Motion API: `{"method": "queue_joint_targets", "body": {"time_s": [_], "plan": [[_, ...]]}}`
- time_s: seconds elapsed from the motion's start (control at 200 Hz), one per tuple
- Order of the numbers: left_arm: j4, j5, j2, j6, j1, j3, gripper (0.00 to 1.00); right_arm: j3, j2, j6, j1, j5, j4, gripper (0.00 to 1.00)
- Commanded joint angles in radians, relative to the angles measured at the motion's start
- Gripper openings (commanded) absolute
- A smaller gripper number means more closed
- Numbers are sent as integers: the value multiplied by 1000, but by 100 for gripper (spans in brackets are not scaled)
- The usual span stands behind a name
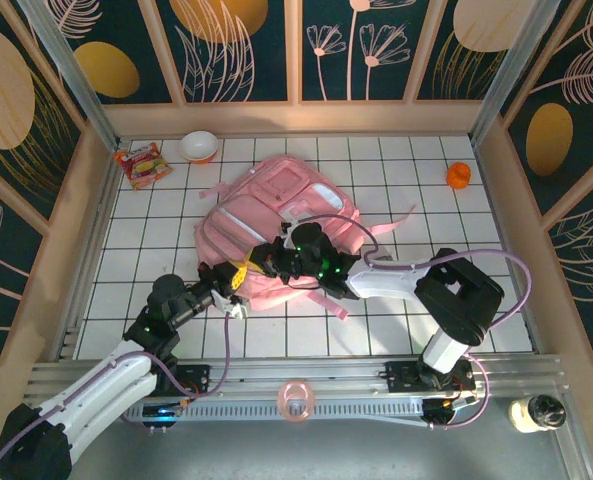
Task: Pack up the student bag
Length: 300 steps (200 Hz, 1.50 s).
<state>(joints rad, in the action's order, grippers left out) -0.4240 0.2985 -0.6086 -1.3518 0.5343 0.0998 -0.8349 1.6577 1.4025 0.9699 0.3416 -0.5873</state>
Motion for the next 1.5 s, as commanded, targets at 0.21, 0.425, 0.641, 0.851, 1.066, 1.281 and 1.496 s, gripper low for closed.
{"method": "queue_joint_targets", "body": {"time_s": [0.21,0.425,0.641,0.851,1.066,1.281,1.496], "plan": [[84,-84,33,374,6,89,0,37,-112,-87,12,-19,0,36],[338,61,-62,771,6,255,0,98,-243,-138,0,-157,240,41],[373,143,-100,1049,6,303,0,94,-219,-118,-18,-188,311,42],[409,90,-97,1200,6,311,0,86,-134,-69,-39,-167,197,44],[370,20,-88,1328,6,276,0,65,-87,-77,-61,-229,263,21],[357,-154,-89,1411,5,281,0,114,-162,-138,-133,-310,403,0],[300,-334,-117,1496,4,277,0,168,-281,-228,-206,-322,515,0]]}}
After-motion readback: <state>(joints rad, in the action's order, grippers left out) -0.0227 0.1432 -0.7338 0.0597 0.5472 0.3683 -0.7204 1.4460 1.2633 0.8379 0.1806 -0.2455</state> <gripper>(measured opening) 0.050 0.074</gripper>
